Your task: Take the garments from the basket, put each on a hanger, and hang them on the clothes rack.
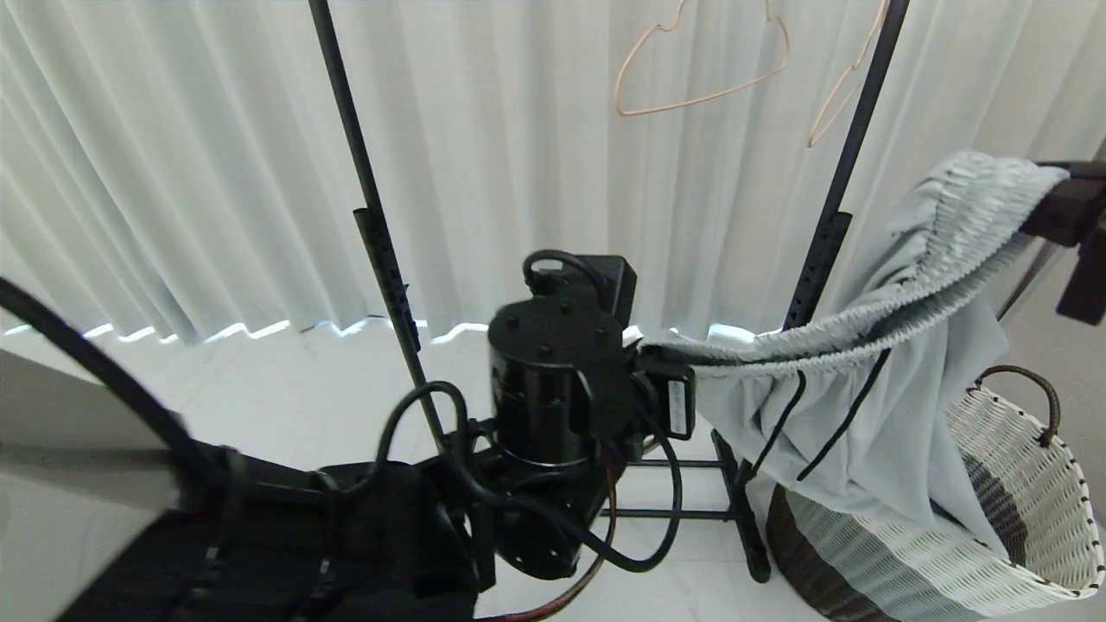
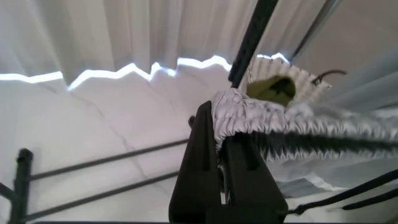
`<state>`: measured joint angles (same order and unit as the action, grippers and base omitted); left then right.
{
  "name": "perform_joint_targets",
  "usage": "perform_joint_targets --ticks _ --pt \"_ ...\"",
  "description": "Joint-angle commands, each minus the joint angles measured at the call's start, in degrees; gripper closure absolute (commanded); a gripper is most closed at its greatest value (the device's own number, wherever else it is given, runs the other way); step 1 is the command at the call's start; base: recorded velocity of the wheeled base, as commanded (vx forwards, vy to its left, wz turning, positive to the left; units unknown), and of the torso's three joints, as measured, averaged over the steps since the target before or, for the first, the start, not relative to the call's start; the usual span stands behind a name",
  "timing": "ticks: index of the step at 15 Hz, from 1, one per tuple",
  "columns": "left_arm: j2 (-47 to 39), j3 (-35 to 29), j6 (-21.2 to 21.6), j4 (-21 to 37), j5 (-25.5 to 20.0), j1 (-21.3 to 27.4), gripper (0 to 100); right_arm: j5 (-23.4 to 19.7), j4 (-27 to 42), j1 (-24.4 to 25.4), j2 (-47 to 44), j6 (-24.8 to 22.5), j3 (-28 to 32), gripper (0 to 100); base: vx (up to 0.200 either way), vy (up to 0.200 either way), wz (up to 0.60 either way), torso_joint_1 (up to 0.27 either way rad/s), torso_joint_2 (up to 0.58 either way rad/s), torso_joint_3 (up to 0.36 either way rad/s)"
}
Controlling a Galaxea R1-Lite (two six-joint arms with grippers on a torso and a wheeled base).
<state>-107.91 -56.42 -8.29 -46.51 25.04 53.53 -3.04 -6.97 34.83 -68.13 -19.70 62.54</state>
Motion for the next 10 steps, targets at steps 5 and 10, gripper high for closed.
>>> perform_joint_targets --ticks 5,10 --pt "27.0 1.9 1.2 18.2 -1.0 -4.4 100 0.4 -1.0 7.9 -12.6 -2.2 10.0 100 0.0 0.0 0.0 0.0 0.0 0.0" --pt "43.8 0.4 3.0 37.4 -2.7 -4.3 100 3.3 -3.2 12.5 -18.1 -1.9 15.4 100 0.0 0.0 0.0 0.0 0.0 0.0"
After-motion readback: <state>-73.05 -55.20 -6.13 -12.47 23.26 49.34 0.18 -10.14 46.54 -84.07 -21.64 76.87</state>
